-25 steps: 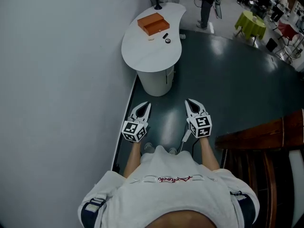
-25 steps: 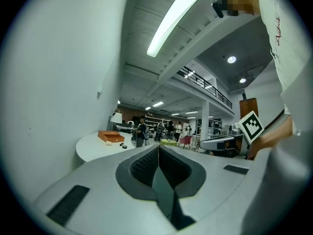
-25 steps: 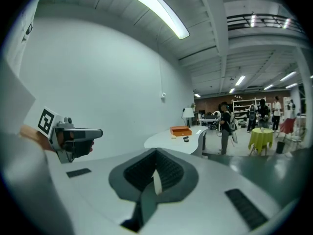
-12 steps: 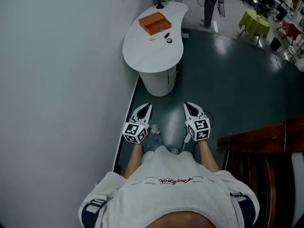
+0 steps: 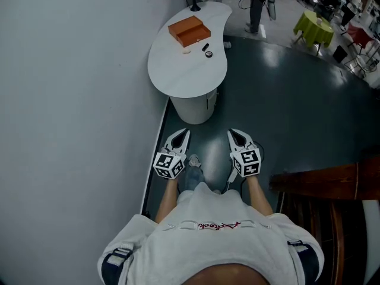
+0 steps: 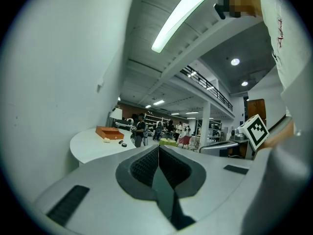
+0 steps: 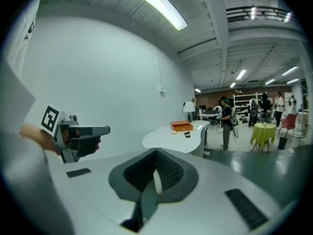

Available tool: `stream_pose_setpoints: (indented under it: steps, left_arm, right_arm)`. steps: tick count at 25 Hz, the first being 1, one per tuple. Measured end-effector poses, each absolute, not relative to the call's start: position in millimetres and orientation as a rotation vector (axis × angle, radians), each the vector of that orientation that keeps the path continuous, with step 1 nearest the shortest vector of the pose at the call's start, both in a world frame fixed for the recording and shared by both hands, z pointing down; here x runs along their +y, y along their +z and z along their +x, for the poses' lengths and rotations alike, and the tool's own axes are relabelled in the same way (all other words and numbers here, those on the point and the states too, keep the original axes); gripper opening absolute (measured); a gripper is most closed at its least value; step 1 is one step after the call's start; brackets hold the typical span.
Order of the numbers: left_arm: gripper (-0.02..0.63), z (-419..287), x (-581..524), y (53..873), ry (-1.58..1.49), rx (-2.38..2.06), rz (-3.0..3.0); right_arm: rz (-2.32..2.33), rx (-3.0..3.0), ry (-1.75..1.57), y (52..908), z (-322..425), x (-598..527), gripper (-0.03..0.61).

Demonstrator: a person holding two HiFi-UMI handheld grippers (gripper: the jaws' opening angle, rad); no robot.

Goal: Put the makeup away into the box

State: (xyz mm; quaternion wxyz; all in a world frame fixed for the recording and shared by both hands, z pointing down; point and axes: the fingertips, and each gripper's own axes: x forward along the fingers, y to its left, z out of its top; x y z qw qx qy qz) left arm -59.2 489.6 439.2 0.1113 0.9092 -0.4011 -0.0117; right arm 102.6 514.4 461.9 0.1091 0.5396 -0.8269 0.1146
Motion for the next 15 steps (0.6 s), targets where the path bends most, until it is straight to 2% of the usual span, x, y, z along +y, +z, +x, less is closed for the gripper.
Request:
stream_pose_setpoints:
  steps: [15]
  left_arm:
    - [0.012, -92, 326, 426, -0.089, -1.064, 2.711]
  right_arm:
    - [1.634, -2.36, 0.296, 447, 64, 363, 0.02]
